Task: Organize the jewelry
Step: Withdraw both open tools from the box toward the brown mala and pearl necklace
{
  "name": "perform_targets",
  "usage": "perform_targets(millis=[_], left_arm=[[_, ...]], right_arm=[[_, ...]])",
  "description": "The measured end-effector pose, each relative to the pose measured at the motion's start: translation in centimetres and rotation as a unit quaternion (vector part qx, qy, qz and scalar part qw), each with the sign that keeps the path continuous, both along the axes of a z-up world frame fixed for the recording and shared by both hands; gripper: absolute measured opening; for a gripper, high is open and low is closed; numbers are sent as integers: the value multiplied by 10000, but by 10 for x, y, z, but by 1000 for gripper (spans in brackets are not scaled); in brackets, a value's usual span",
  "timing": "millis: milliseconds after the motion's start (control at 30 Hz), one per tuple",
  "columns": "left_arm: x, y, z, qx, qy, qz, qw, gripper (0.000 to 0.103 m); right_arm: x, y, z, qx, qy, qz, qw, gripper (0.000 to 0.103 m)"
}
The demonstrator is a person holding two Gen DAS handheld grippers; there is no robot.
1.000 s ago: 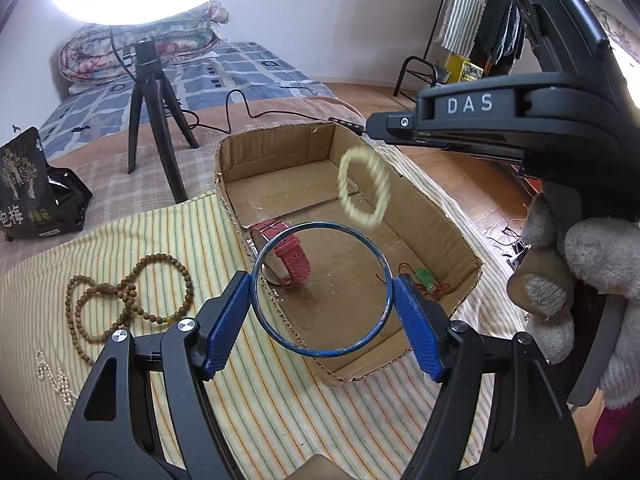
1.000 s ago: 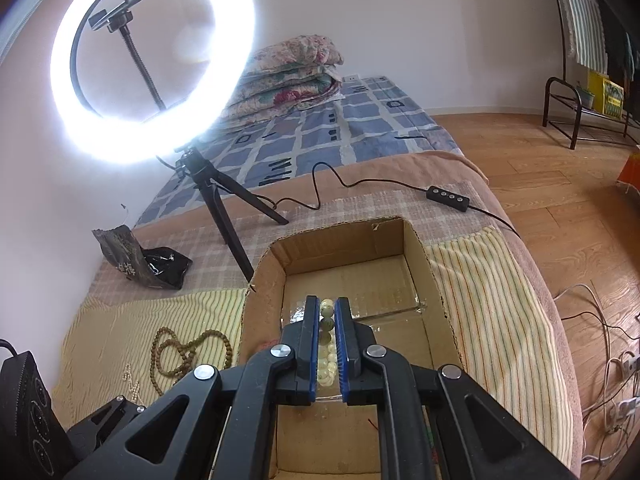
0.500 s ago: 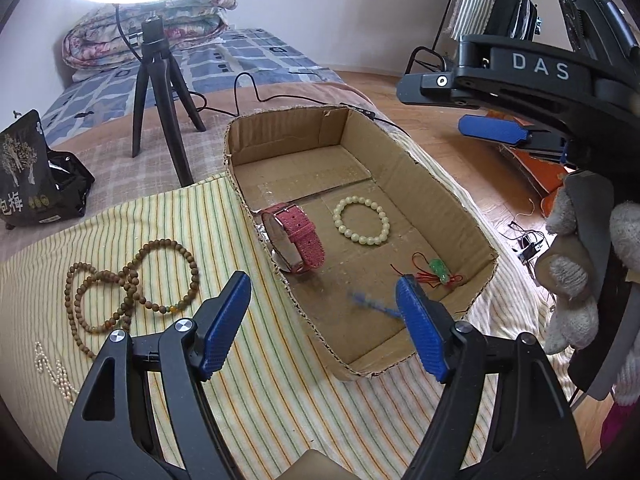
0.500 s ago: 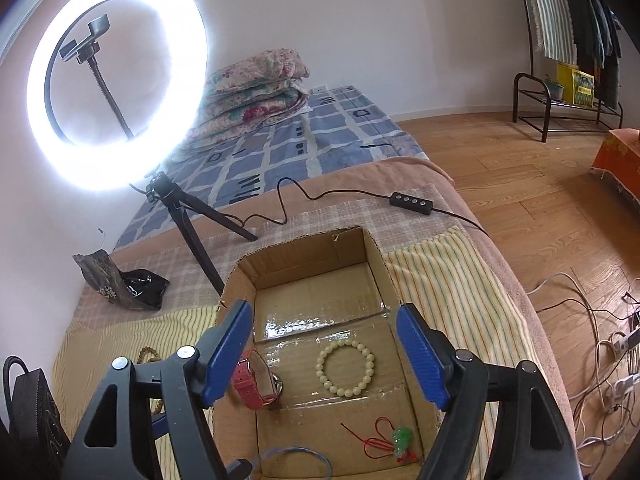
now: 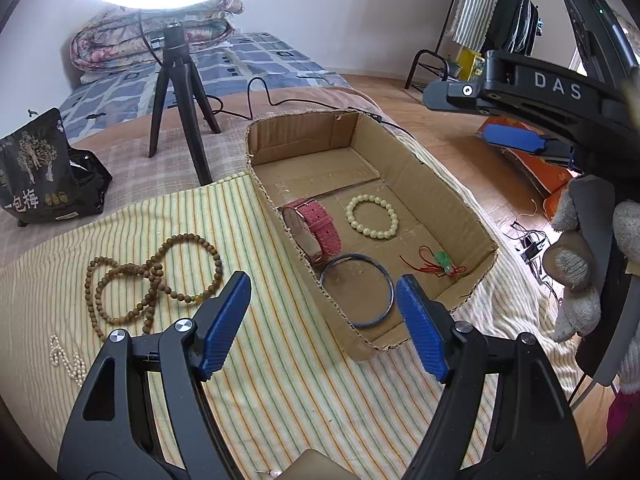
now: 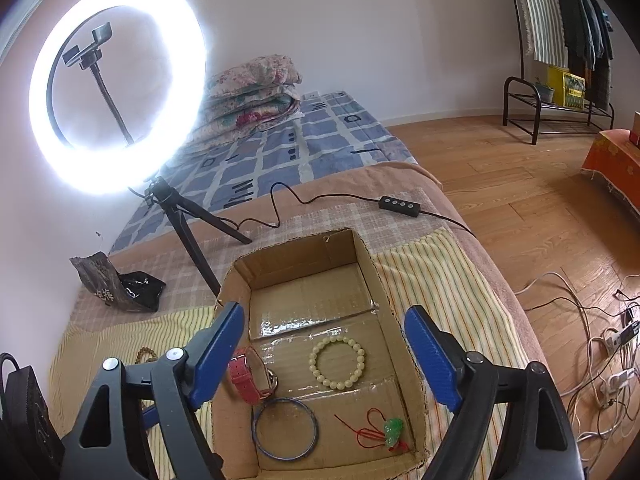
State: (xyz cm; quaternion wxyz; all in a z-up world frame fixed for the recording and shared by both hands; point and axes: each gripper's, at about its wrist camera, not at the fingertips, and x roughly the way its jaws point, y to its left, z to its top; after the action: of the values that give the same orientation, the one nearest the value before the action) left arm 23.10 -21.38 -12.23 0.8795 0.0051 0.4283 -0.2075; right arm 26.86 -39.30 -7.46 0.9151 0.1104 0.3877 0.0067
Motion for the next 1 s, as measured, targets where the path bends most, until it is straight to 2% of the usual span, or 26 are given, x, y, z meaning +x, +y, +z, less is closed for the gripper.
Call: perform_targets(millis=[200, 333, 667, 1000], left_arm=[[-8, 15, 7, 21, -73, 57, 10000, 77], [-13, 27, 12, 14, -127, 124, 9998, 77], [-21, 64, 21, 151, -241, 279, 9992, 77], [-26, 121, 32, 167, -345, 677, 9970, 77]], right_arm=[[-8, 9, 5, -182, 39, 5, 9998, 100], [-15, 12, 12, -221, -1, -34, 9997, 102], [-32, 17, 20, -215, -40, -115, 9997, 103], [-55, 42, 20, -100, -22, 207, 9997, 103]])
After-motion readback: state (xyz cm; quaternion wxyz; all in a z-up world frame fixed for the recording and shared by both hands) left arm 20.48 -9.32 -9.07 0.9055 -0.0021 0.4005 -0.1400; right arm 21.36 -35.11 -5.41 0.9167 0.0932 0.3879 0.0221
